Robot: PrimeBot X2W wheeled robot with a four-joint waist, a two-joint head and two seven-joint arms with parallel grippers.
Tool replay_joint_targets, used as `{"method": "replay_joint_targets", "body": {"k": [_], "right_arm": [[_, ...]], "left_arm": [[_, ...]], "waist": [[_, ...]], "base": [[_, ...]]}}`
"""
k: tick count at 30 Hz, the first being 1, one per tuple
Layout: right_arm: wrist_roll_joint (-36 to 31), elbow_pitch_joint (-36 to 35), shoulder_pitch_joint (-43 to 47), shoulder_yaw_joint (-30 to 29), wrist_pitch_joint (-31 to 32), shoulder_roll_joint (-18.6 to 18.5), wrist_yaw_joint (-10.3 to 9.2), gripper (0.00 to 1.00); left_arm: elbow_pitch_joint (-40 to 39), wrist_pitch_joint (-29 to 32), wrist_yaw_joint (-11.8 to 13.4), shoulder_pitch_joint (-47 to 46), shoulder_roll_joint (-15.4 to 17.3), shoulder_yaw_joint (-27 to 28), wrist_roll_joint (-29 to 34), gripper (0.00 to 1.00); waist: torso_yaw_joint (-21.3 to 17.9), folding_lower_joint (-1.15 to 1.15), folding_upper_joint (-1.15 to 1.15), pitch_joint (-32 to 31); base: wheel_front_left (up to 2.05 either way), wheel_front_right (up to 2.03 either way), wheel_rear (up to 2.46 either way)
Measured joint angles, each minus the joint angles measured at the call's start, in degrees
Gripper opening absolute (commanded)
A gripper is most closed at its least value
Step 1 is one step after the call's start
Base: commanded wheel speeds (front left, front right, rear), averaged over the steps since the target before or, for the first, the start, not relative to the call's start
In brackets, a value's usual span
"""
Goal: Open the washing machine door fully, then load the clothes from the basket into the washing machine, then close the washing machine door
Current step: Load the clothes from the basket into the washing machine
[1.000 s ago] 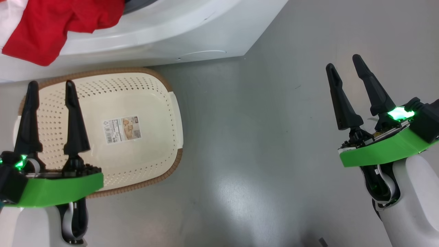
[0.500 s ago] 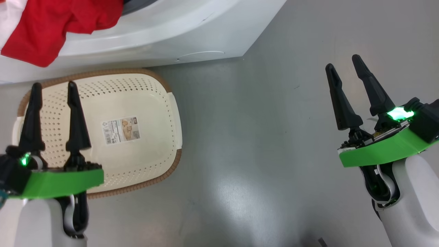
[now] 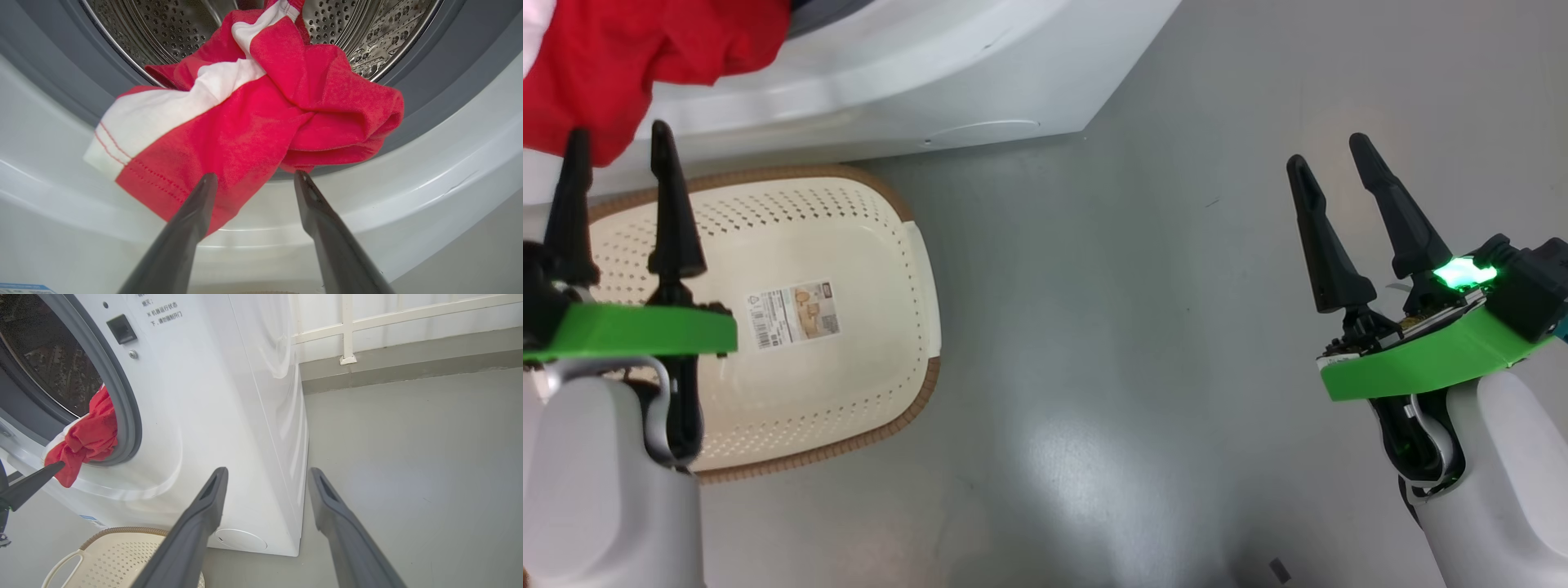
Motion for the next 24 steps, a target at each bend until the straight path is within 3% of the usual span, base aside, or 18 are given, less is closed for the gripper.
{"method": "replay_joint_targets", "body": {"k": [23,24], "right_arm": [[0.0,0.0,0.0,-0.1,0.0,0.5,0.00,1.00],[0.0,0.0,0.0,-0.1,0.0,0.5,0.00,1.00]], "left_arm": [[16.0,0.0,0.0,-16.5,2.0,-4.7,1.7,1.00],[16.7,0.0,0.0,-17.3,2.0,-4.8,1.6,0.79]], "waist": [[-0.6,0.00,0.00,0.8],[-0.6,0.00,0.00,0.8]], "base": [[0.00,0.00,0.00],[0.00,0.00,0.00]]}}
